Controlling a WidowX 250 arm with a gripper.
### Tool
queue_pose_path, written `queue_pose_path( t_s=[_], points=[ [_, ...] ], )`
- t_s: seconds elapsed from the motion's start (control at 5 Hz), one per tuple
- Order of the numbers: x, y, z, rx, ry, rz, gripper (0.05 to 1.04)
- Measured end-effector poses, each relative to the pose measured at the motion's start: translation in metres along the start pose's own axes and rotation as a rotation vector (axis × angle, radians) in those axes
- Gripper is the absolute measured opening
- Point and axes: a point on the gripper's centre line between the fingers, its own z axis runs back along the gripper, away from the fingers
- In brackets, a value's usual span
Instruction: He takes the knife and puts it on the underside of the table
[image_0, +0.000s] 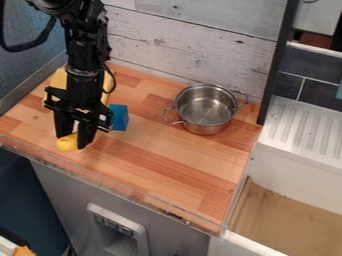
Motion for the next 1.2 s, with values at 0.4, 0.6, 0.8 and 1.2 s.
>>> queue_pose_path(
  t_s=[0.4, 0.6, 0.8, 1.2],
  points=[
    [0.019, -0.03, -0.001, -0.059, 0.009, -0.038, 0.449],
    [0.032, -0.042, 0.001, -0.083, -0.022, -0.015, 0.449],
    [0.048, -0.049, 0.003, -0.09, -0.055, 0.008, 0.449],
    [0.069, -0.056, 0.012, -0.108, -0.1, 0.021, 0.449]
  ],
)
